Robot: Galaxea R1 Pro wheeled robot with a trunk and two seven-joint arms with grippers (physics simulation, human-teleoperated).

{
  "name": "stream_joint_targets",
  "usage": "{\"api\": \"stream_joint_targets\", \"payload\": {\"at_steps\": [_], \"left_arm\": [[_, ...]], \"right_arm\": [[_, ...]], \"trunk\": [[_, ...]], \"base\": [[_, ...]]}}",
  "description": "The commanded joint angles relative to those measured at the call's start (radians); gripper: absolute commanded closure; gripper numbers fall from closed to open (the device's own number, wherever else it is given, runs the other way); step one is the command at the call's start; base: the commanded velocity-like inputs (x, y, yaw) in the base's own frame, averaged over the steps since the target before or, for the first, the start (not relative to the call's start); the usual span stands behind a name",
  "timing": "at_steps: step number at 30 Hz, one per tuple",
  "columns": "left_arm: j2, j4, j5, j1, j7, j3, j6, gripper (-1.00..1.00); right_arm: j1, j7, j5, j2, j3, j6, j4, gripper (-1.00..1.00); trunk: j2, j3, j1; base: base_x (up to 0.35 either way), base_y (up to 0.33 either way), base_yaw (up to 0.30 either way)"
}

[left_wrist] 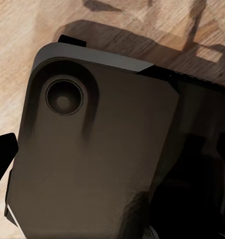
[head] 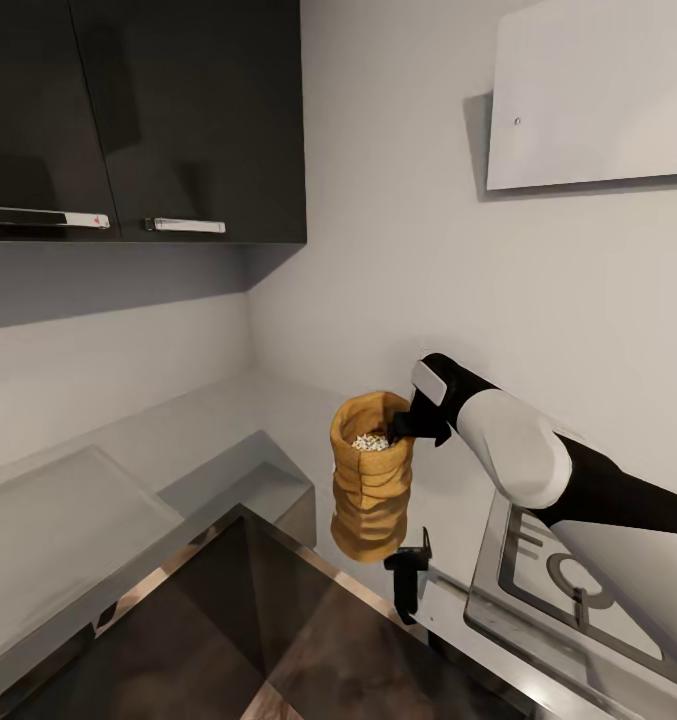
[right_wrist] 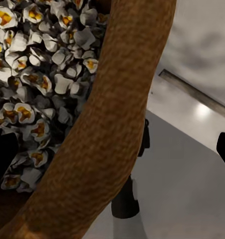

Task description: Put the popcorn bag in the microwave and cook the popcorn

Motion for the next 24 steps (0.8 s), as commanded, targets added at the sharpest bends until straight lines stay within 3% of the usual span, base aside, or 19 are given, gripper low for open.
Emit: {"api": "stream_joint_targets", "payload": {"at_steps": [1, 7, 11, 15, 18, 21, 24], "left_arm": [[0.000, -0.001, 0.004, 0.000, -0.004, 0.006, 0.001, -1.00], [0.000, -0.001, 0.004, 0.000, -0.004, 0.006, 0.001, -1.00], [0.000, -0.001, 0.004, 0.000, -0.004, 0.006, 0.001, -1.00], [0.001, -0.001, 0.004, 0.000, -0.004, 0.006, 0.001, -1.00], [0.000, -0.001, 0.004, 0.000, -0.004, 0.006, 0.001, -1.00], [0.000, -0.001, 0.004, 0.000, -0.004, 0.006, 0.001, -1.00], [-0.001, -0.001, 0.004, 0.000, -0.004, 0.006, 0.001, -1.00]], "right_arm": [[0.000, 0.000, 0.009, 0.001, -0.009, 0.004, -0.002, 1.00], [0.000, 0.001, 0.008, 0.004, -0.015, 0.004, -0.006, 1.00], [0.000, 0.000, 0.009, 0.006, -0.066, 0.004, -0.016, 1.00], [0.000, -0.001, 0.008, 0.009, -0.077, 0.004, -0.026, 1.00], [0.000, -0.001, 0.008, 0.015, -0.082, 0.004, -0.124, 1.00], [0.000, 0.001, 0.008, 0.021, -0.084, 0.004, -0.287, 1.00], [0.000, 0.001, 0.008, 0.021, -0.084, 0.004, -0.358, 1.00]], "trunk": [[-0.001, -0.001, 0.000], [-0.001, -0.001, 0.000], [-0.001, -0.001, 0.000], [-0.001, -0.001, 0.000], [-0.001, -0.001, 0.000], [-0.001, -0.001, 0.000], [-0.001, -0.001, 0.000]], "base": [[0.000, 0.000, 0.000], [0.000, 0.000, 0.000], [0.000, 0.000, 0.000], [0.000, 0.000, 0.000], [0.000, 0.000, 0.000], [0.000, 0.000, 0.000], [0.000, 0.000, 0.000]]}}
